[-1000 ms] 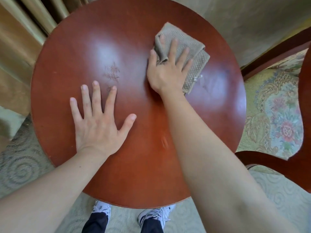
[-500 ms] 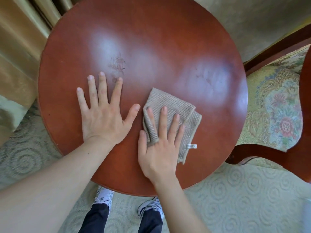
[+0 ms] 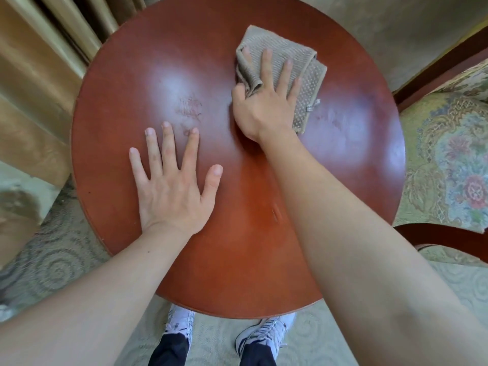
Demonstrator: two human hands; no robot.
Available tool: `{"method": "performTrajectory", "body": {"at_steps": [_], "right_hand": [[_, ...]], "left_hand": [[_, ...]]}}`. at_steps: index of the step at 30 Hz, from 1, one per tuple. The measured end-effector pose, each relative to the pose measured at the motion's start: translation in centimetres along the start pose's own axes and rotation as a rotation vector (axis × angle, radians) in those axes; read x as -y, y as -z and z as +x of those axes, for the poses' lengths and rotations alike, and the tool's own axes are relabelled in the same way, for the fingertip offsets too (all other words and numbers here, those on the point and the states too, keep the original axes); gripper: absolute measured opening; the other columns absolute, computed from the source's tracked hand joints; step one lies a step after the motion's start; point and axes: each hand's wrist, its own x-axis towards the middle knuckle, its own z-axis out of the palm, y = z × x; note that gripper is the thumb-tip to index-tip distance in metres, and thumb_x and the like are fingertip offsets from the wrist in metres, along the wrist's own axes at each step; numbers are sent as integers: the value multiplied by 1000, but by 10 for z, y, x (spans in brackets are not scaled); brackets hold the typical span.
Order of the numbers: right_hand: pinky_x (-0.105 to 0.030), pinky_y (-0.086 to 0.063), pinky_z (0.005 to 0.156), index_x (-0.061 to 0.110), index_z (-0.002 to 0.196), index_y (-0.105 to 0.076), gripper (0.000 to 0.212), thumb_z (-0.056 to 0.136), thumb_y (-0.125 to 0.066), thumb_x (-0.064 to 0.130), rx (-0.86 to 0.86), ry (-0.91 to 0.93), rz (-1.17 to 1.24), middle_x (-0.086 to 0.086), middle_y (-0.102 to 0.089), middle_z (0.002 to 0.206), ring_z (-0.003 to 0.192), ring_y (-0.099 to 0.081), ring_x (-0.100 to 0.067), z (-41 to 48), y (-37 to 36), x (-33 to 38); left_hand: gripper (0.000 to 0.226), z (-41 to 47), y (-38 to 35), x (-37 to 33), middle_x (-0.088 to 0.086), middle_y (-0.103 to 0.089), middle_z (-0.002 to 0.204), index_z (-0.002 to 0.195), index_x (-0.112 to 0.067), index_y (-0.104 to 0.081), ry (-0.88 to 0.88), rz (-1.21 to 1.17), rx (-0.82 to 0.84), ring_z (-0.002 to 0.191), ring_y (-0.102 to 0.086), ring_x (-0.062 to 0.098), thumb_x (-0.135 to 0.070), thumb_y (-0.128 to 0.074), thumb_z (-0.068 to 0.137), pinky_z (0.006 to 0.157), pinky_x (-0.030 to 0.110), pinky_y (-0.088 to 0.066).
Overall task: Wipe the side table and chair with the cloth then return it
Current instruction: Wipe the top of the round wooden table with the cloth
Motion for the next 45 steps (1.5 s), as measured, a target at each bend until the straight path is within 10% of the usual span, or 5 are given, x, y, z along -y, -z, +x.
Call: {"method": "performTrajectory", "body": {"at_steps": [13, 25, 33, 45], "right_hand": [[-56, -6, 120, 40, 155, -20, 63, 94, -36, 39, 168, 646, -164, 2, -15, 166, 152, -2, -33, -157, 1, -60], [-44, 8, 121, 28, 157, -12, 69, 92, -29, 45, 10, 98, -13, 7, -8, 167, 152, 4, -26, -12, 9, -34], [-41, 12, 121, 19, 158, 1, 78, 90, -28, 43, -88, -360, 127, -4, -2, 167, 152, 9, -22, -91, 20, -115], [-38, 16, 119, 49, 152, -16, 58, 95, -24, 42, 71, -47, 355, 13, -5, 165, 150, 16, -17, -234, -12, -30]], "left_hand": [[78, -2, -2, 0, 19, -1, 169, 162, -23, -5, -15, 0, 5, 156, 3, 37, -65, 7, 98, 124, 60, -3], [83, 0, -3, 6, 11, -1, 171, 162, -25, -6, 0, -31, -22, 157, 5, 30, -68, 14, 93, 126, 55, 2], [84, -1, -4, 5, 14, -2, 170, 161, -22, -8, -1, -27, -41, 156, 3, 33, -66, 13, 93, 125, 57, 1], [67, -8, -2, 8, 15, -11, 169, 160, -21, -20, -13, -52, -46, 156, -4, 37, -52, -4, 103, 124, 59, -2]]}}
